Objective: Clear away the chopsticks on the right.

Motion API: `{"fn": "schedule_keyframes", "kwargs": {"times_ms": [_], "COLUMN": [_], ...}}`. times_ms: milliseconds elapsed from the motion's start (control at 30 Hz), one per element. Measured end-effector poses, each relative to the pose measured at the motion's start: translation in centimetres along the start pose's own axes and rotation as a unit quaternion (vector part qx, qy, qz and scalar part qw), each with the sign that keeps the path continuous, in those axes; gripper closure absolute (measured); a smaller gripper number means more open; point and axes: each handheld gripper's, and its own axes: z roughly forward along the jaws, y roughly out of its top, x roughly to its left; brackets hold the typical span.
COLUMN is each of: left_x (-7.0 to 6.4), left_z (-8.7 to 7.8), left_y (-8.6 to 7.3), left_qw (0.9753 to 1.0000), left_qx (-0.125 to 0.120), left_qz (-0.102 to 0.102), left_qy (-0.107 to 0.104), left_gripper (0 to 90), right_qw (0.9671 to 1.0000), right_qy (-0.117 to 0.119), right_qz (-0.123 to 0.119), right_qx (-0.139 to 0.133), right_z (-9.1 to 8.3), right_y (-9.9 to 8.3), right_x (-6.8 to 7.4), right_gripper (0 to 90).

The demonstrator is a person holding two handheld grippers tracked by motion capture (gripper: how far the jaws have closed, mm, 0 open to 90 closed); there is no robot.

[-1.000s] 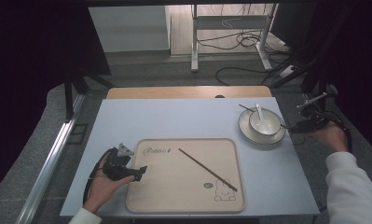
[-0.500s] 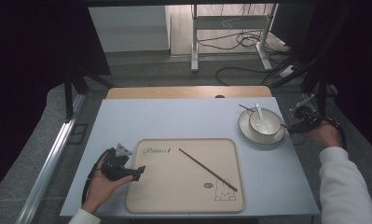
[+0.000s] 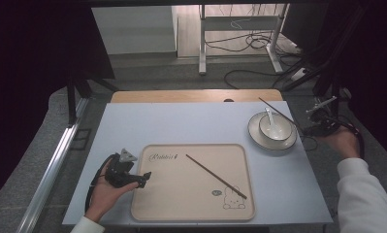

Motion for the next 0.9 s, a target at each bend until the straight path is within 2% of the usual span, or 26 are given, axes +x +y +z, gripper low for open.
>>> {"fn": "schedule_keyframes", "kwargs": {"times_ms": [33,100,233,400,467,633,833,900], "left_x": [0.0,0.0,-0.2,-0.3,-0.4,-0.6,-0.7,-0.7], "left_z": [0.0,-0.1,-0.2,-0.3,-0.3,-0.6,-0.5,-0.4], "left_y": [0.0,0.0,0.0,0.0,0.0,0.1,0.2,0.2], "left_qw": [1.0000,1.0000,0.9999,0.9999,0.9999,0.9998,0.9998,0.9999], "left_qx": [0.000,0.000,-0.005,-0.010,-0.011,-0.015,-0.013,-0.013], "left_qz": [0.002,0.005,0.005,0.008,0.009,0.011,0.012,0.011], "left_qy": [-0.001,-0.003,-0.008,-0.009,-0.008,-0.005,-0.005,-0.004], "left_gripper": [13.7,13.7,13.7,13.8,13.8,13.9,13.9,13.9], "right_qw": [0.9999,0.9998,0.9982,0.9981,0.9978,0.9961,0.9921,0.9911], "right_qy": [-0.010,-0.012,-0.008,-0.005,0.008,0.054,0.101,0.106], "right_qz": [0.002,0.006,0.025,0.019,0.019,0.002,-0.053,-0.069], "right_qx": [-0.010,-0.014,-0.054,-0.059,-0.062,-0.070,-0.051,-0.039], "right_z": [-1.2,-1.6,-4.5,-6.0,-6.3,-6.3,-5.5,-4.9], "right_y": [0.2,0.3,0.8,1.0,0.9,0.6,0.3,0.4], "right_x": [0.6,0.9,2.9,6.8,8.5,13.3,19.6,21.4], "right_gripper": [83.0,83.0,83.0,83.0,82.9,82.8,82.7,82.7]}}
